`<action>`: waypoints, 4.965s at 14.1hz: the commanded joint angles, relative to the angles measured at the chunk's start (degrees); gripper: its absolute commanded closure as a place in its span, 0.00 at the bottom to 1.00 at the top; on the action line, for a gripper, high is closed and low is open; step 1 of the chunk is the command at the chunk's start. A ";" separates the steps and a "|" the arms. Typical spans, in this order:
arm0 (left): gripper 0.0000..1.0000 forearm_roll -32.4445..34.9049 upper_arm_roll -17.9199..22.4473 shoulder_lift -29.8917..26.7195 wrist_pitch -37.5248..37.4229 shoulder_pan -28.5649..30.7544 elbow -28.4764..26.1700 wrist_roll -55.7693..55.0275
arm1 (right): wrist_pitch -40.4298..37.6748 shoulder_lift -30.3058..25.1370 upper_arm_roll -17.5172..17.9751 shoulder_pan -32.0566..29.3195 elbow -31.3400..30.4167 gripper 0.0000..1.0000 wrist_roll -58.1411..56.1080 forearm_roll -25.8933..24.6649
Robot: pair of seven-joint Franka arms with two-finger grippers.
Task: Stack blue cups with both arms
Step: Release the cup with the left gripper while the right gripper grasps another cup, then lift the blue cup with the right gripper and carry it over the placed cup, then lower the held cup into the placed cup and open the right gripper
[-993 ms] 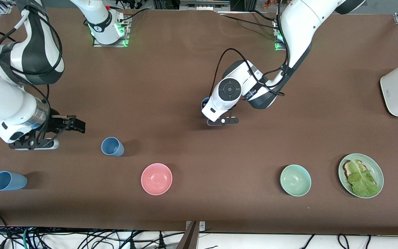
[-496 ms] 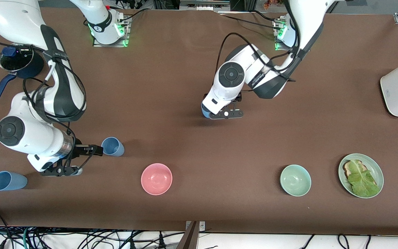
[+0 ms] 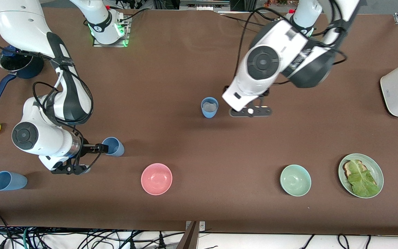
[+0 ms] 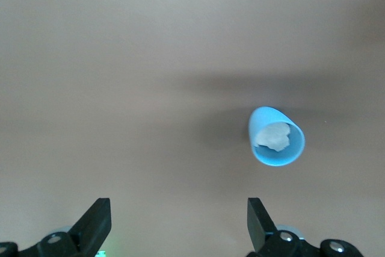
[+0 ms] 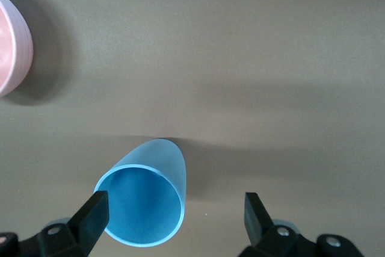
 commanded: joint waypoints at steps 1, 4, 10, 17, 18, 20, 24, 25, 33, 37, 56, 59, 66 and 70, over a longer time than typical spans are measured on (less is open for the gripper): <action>0.00 0.94 -0.29 -2.23 -3.69 4.18 1.56 6.89 | 4.49 -1.93 -0.40 0.04 -5.71 0.00 -0.33 -0.09; 0.00 1.02 -0.20 -3.90 -4.84 9.46 1.56 13.15 | 7.67 -4.30 -0.49 0.04 -11.26 0.00 -0.33 0.17; 0.00 1.03 0.24 -6.81 -8.10 13.60 1.65 17.01 | 7.94 -5.63 -0.66 -0.13 -13.99 0.01 -0.33 0.44; 0.00 -6.25 23.68 -16.81 -1.18 5.87 -7.81 39.41 | 9.08 -5.27 -0.66 -0.31 -15.05 0.29 -0.33 0.44; 0.00 -6.27 24.84 -18.83 1.37 5.87 -11.32 41.96 | 9.08 -5.27 -0.66 -0.31 -14.96 0.36 -0.33 0.44; 0.00 -6.10 26.77 -23.40 6.82 6.39 -18.53 42.69 | 9.08 -5.19 -0.66 -0.31 -14.78 0.50 -0.33 0.52; 0.00 -6.18 27.22 -24.56 6.94 7.45 -20.67 42.08 | 9.26 -5.01 -0.66 -0.31 -14.78 0.76 -0.24 0.70; 0.00 -6.18 27.22 -24.56 6.85 7.45 -20.58 41.99 | 9.26 -5.01 -0.66 -0.22 -14.69 0.78 0.10 0.70; 0.00 -6.01 27.22 -24.30 6.76 7.63 -20.41 41.99 | 6.81 -5.71 -0.05 0.31 -12.86 1.00 2.12 0.79; 0.00 -5.92 27.05 -24.30 6.49 7.54 -20.41 41.90 | -8.11 -6.50 3.29 0.39 -2.07 1.00 6.08 0.79; 0.00 -5.74 26.87 -24.30 5.70 7.54 -20.23 41.90 | -13.17 -8.44 3.57 31.66 7.54 1.00 49.04 0.17; 0.00 -5.74 26.87 -24.30 5.70 7.54 -20.14 41.81 | -9.13 -6.34 1.10 36.59 7.63 1.00 54.06 0.26; 0.00 -5.74 27.05 -24.30 5.44 7.54 -20.14 41.90 | -4.19 -3.78 -0.57 40.91 7.02 1.00 59.34 0.17; 0.00 -5.74 27.05 -24.30 5.35 7.63 -20.14 41.90 | -2.97 -3.87 -0.49 40.56 4.74 1.00 59.35 0.08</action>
